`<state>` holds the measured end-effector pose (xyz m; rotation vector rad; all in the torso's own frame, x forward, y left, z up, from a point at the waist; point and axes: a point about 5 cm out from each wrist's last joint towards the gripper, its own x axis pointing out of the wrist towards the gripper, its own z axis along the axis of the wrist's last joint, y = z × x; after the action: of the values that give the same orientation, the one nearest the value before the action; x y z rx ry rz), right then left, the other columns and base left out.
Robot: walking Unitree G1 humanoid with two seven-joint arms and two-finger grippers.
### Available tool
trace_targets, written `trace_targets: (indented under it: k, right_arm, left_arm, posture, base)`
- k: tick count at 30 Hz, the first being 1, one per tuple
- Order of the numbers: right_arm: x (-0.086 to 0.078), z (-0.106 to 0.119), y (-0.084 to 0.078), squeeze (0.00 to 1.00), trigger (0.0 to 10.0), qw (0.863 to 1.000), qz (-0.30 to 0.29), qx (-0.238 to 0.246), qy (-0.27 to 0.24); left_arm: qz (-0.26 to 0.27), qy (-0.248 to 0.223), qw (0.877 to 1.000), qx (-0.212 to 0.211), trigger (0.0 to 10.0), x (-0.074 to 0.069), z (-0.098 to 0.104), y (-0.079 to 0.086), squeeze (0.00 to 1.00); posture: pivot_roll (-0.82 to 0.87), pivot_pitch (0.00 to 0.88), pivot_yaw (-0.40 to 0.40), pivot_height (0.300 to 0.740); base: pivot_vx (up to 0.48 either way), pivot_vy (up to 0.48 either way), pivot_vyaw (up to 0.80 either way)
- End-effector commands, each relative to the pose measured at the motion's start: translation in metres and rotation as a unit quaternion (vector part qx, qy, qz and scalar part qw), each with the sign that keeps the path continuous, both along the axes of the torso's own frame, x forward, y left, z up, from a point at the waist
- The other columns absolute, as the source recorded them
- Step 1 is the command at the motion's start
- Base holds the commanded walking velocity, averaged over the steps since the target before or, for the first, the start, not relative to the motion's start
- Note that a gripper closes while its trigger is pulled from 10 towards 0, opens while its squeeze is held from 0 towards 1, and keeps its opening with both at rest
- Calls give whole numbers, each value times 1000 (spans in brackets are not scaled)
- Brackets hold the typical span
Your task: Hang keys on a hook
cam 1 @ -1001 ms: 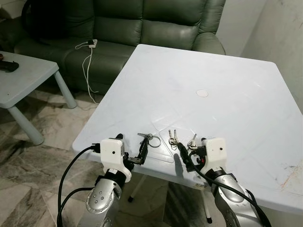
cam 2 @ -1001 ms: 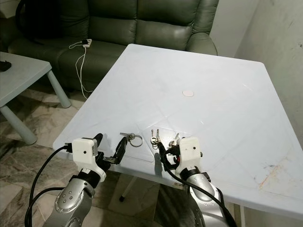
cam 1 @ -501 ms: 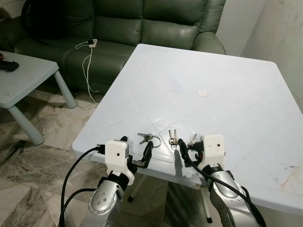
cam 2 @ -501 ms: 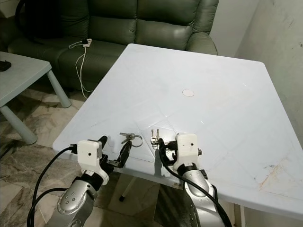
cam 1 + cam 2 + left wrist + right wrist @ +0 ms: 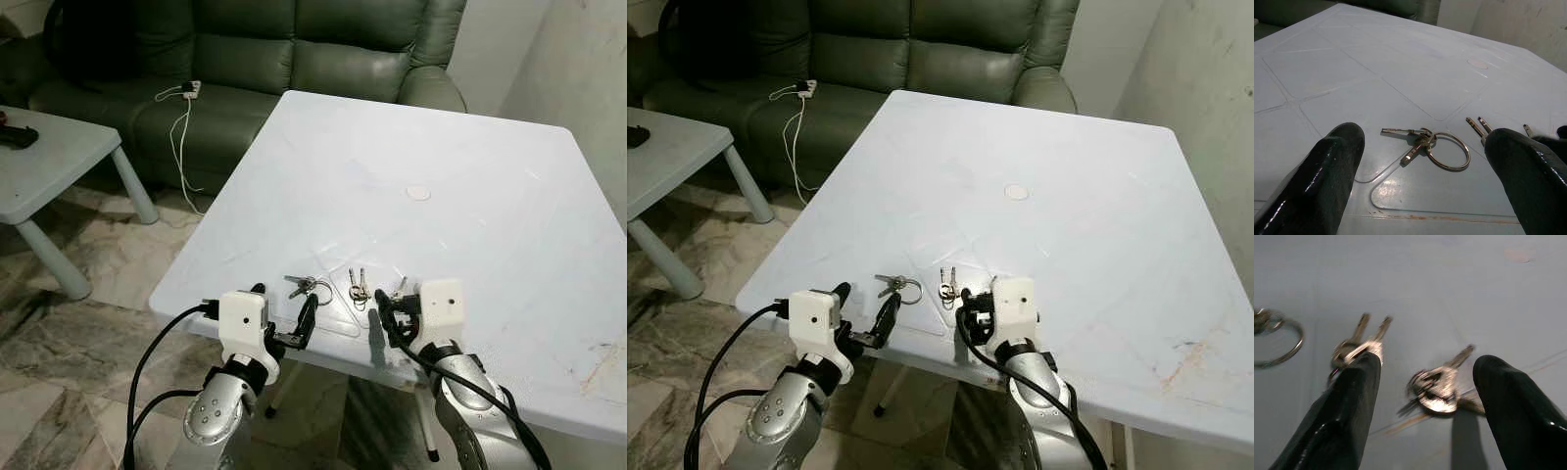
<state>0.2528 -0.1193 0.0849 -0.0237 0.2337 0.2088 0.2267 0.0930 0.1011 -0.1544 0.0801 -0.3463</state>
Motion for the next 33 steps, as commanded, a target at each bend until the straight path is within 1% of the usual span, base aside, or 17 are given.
trace_targets:
  k: [1,6,7,8,9,10,11,12,13,14,33]
  right_arm:
    - [-1,0,1,0,10000,1000,8,-3,5]
    - [-3,-1,3,0,10000,1000,12,-12,4]
    - [-3,-1,3,0,8706,1000,10,-16,3]
    - [-3,-1,3,0,7961,1000,8,-16,3]
    - [-3,-1,2,0,5843,1000,5,-17,3]
    - [-3,-1,2,0,5843,1000,3,-18,4]
    - [-2,-1,1,0,2588,1000,-1,-24,2]
    - [-2,-1,1,0,2588,1000,-1,-24,2]
    - [-2,-1,1,0,1725,1000,-2,-30,4]
    - [-1,-1,1,0,0,999,-4,-32,1]
    - [-2,-1,2,0,0,999,-4,-40,-3]
  left_arm:
    - [-5,-5,1000,4,10000,-1,3,-1,0]
    - [-4,-4,1000,4,10000,-1,3,-1,0]
    - [-4,-4,1000,4,10000,-2,3,-1,0]
    - [-4,-4,1000,4,10000,-2,3,-1,0]
    - [-3,-3,1000,4,10000,-2,3,-1,0]
    - [-3,-3,1000,4,10000,-2,3,-1,0]
    - [-3,-3,1000,5,10000,-2,3,-1,0]
    - [-3,-3,1000,5,10000,-2,3,-1,0]
    - [-2,-3,1000,5,10000,-2,3,-1,0]
    - [-2,-3,1000,5,10000,-2,3,-1,0]
    - [2,-1,1000,4,10000,-3,2,-1,0]
  posture:
    - [3,57,-78,740]
    - [5,59,-79,740]
    - [5,59,-79,740]
    - [5,59,-79,740]
    - [6,61,-80,740]
    - [6,61,-80,740]
    - [6,61,-80,740]
    - [6,61,-80,740]
    - [6,61,-80,740]
    - [6,61,-80,740]
    - [10,67,-87,740]
  base:
    - [0,0,0]
    - [0,0,0]
    - [0,0,0]
    - [0,0,0]
    - [0,0,0]
    - [0,0,0]
    - [0,0,0]
    - [0,0,0]
    - [0,0,0]
    - [0,0,0]
    - [0,0,0]
